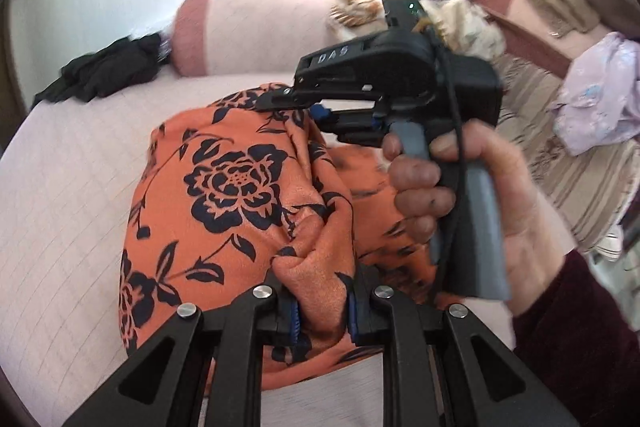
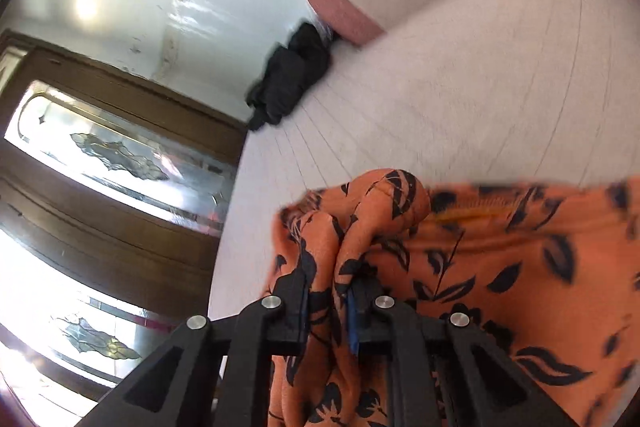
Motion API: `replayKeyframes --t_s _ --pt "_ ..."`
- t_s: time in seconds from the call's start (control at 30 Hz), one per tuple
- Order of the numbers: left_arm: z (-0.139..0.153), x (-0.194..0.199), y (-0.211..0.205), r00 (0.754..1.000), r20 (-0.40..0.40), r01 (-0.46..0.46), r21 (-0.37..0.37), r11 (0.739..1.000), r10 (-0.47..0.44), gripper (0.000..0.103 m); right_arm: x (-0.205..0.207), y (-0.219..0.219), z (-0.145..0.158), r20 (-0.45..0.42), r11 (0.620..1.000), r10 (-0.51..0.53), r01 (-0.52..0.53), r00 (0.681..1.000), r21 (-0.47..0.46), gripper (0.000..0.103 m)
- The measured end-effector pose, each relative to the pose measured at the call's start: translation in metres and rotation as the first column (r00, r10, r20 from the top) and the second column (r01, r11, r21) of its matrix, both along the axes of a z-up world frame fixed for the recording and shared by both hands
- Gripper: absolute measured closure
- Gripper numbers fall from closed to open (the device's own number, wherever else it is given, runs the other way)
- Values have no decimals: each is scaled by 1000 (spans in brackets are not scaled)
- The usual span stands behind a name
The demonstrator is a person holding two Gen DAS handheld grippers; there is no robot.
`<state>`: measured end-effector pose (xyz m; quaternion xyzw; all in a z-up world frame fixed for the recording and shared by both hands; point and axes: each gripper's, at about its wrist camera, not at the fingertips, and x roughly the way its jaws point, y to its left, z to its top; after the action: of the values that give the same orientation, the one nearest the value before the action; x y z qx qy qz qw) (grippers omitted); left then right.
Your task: Fold small clothes
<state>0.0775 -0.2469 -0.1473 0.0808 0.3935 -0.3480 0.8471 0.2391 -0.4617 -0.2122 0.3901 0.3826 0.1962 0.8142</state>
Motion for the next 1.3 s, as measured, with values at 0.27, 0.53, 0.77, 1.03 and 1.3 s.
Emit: replayKeyframes --t_s 0.27,0.53,0.77,1.03,1.3 --pt "-27 -5 -83 989 -117 90 -38 995 -94 86 -27 -88 -1 -5 988 -142 141 990 -59 88" --pt "-45 7 -92 958 -219 179 -50 983 -186 54 -13 -125 -50 -154 988 -150 141 977 -70 84" --pt "-14 17 -21 971 -45 229 -87 970 -233 29 -42 -148 -18 -119 944 -304 282 945 -170 58" --pt "-57 72 27 998 -53 35 35 999 -33 29 -101 -74 36 22 959 -143 144 989 -244 59" --pt "-77 62 34 982 -114 164 149 975 -148 28 -166 -10 -21 -202 919 -147 58 968 -389 65"
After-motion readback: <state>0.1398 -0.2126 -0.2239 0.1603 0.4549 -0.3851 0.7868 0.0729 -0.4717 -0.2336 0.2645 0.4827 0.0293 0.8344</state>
